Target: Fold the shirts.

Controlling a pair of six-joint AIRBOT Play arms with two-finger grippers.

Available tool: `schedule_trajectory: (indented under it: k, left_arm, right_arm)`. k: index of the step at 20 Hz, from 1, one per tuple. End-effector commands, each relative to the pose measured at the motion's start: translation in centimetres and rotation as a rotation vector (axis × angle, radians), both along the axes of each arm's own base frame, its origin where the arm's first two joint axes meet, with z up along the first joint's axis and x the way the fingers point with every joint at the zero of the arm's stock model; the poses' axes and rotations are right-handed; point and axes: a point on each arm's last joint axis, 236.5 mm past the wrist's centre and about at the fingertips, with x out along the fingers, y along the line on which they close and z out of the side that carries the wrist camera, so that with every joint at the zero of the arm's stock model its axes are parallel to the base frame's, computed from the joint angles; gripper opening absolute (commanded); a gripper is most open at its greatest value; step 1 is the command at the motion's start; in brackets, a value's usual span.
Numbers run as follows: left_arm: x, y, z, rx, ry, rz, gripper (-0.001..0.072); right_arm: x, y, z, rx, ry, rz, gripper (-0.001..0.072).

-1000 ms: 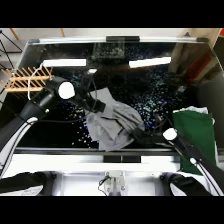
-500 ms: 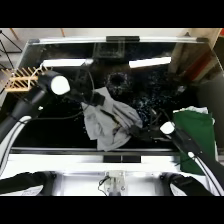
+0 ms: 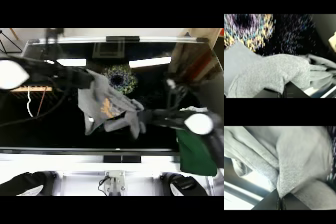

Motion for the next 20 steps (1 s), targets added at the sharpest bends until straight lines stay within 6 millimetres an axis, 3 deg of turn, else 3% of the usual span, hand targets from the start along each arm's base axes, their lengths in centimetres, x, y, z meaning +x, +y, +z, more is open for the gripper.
schedule_trajectory:
  k: [1, 4, 6, 7, 9, 10, 12, 16, 18, 20]
  left_arm:
    - [-2.8, 2.5, 8.6, -0.11, -0.227, 0.014, 0.0032]
    - [-7.4, 6.5, 19.5, -0.311, -0.531, 0.061, 0.0032]
    - [-11.5, 9.6, 25.3, -0.432, -0.7, 0.083, 0.0032]
    - [-13.2, 10.9, 26.9, -0.461, -0.753, 0.092, 0.0032]
    - [-15.4, 13.2, 27.6, -0.442, -0.802, 0.116, 0.0032]
    - [-15.7, 14.0, 27.0, -0.411, -0.789, 0.134, 0.0032]
    - [-14.6, 15.5, 23.7, -0.33, -0.668, 0.214, 0.0032]
    - [-10.5, 16.3, 13.7, -0.059, -0.405, 0.303, 0.0033]
    - [-8.3, 15.0, 9.0, 0.02, -0.319, 0.292, 0.0032]
    - [-5.6, 13.2, 4.0, 0.088, -0.252, 0.276, 0.0032]
  right_arm:
    - [-0.8, -2.2, 10.6, -0.079, -0.319, 0.035, 0.0058]
    - [-2.9, -4.5, 20.5, -0.08, -0.578, -0.02, 0.0059]
    - [-5.0, -5.1, 24.9, -0.046, -0.682, -0.038, 0.0058]
    - [-6.0, -5.3, 26.3, -0.031, -0.708, -0.04, 0.0058]
    - [-7.6, -5.7, 27.4, -0.029, -0.717, -0.032, 0.0058]
    - [-8.0, -5.7, 27.2, -0.036, -0.699, -0.025, 0.0058]
    - [-8.3, -5.7, 25.1, -0.072, -0.616, -0.001, 0.0058]
    - [-7.3, -5.1, 16.5, -0.197, -0.27, 0.087, 0.0059]
    - [-5.0, -4.4, 12.0, -0.234, -0.132, 0.109, 0.0058]
    - [-1.0, -3.4, 7.6, -0.258, -0.057, 0.112, 0.0058]
